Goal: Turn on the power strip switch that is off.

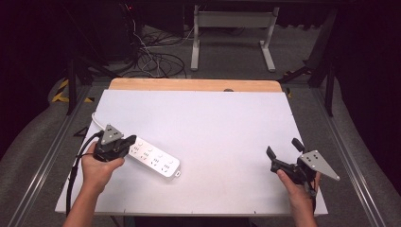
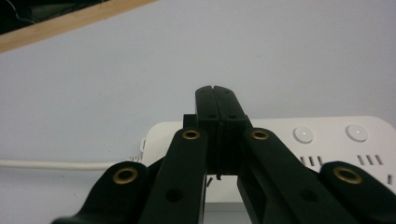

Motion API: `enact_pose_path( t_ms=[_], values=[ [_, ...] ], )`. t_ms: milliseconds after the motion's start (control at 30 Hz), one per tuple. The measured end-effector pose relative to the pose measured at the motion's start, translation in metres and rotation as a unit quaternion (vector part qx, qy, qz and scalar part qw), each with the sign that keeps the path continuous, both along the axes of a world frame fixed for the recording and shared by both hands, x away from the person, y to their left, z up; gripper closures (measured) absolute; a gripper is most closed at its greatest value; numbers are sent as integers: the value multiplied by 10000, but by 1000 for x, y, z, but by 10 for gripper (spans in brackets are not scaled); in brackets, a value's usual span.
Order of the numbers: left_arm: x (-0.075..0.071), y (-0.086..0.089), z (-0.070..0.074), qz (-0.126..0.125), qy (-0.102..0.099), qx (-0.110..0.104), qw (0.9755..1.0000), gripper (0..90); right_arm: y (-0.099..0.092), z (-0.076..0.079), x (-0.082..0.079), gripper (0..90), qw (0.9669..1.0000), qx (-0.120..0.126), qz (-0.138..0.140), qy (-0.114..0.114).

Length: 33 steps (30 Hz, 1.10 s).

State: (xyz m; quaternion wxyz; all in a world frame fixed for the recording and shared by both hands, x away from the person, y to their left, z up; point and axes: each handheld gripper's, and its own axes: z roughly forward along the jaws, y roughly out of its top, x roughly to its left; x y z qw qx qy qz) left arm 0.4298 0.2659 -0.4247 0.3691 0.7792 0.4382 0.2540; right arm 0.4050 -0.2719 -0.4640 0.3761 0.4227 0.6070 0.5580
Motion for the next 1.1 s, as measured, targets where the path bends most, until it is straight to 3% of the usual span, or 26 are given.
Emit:
enact_pose_path(
  t_ms=[400,500,600,733,767,1100],
  values=[
    [20,-8,-7,12,447,375,9983,900,-1,0,0,42,10000,10,-12,14],
    [22,-11,-10,35,552,342,9979,900,-1,-1,0,42,10000,7,-9,27],
    [26,-13,-12,6,649,453,9969,900,-1,-1,1,42,10000,-16,-13,22],
    [31,-13,-15,69,729,561,9957,900,-1,-1,0,42,10000,-26,-6,25],
    [32,-13,-15,122,765,507,9957,900,-1,-1,0,42,10000,-14,-2,27],
    [38,-18,-21,94,873,631,9941,900,-2,-1,1,43,10000,-25,-5,42]
  ],
)
